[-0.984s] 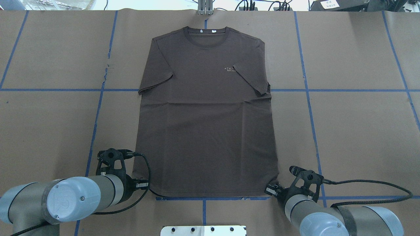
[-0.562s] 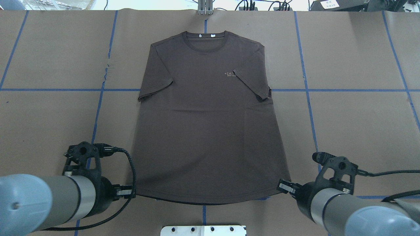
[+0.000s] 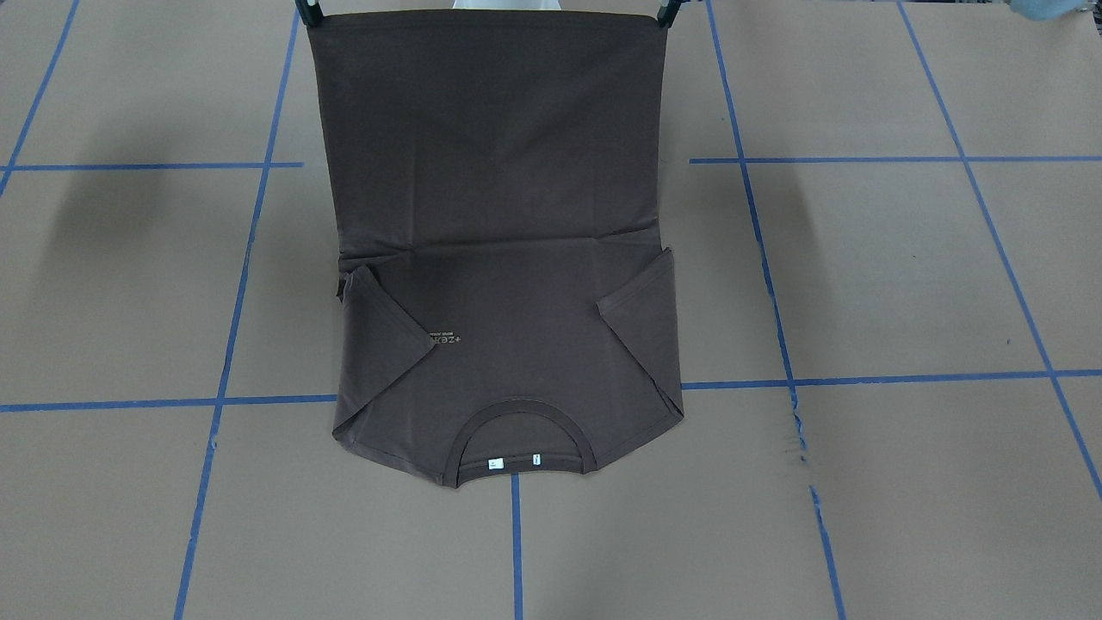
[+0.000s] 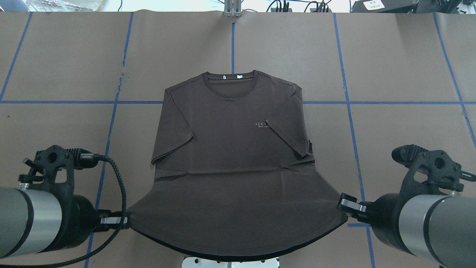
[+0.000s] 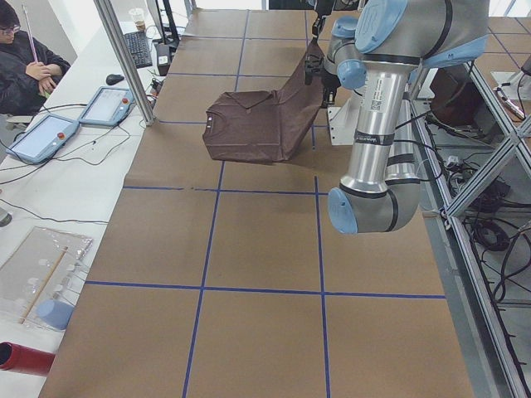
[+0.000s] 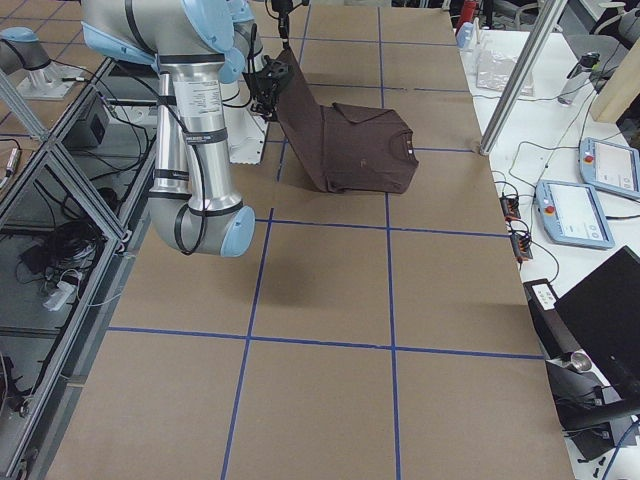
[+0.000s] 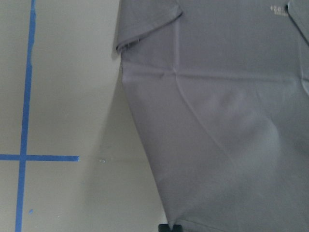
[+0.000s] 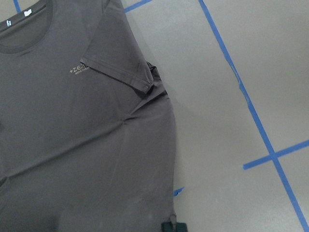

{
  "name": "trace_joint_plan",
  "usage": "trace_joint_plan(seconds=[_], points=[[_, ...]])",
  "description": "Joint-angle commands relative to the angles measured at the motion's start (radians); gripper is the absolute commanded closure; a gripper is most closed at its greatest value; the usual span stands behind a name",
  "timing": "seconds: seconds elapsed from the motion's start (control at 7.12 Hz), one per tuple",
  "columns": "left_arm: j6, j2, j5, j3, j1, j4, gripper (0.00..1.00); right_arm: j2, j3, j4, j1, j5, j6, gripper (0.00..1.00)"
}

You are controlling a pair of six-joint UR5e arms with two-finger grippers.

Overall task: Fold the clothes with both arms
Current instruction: 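Lift the hem with both grippers and carry it toward the collar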

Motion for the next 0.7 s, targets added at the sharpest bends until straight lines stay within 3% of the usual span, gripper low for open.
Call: trace_joint_plan(seconds=[0.0, 0.14, 0.28, 0.56], points=[[0.219, -0.107, -0.029, 0.184, -0.198, -0.003, 1.00, 0.090, -0.142, 0.001, 0.158, 0.016, -0.186, 1.00], [0.313, -0.144, -0.043, 0.262, -0.290, -0.010, 1.00, 0.122, -0.232, 0.009, 0.259, 0.045, -0.255, 1.00], [0.365, -0.170, -0.044, 0.353, -0.356, -0.043, 1.00, 0.165, -0.385, 0.112, 0.356, 0.117, -0.296, 1.00], [0.408, -0.187, -0.044, 0.602, -0.423, -0.277, 1.00, 0.185, -0.681, 0.395, 0.450, 0.142, -0.316, 1.00]])
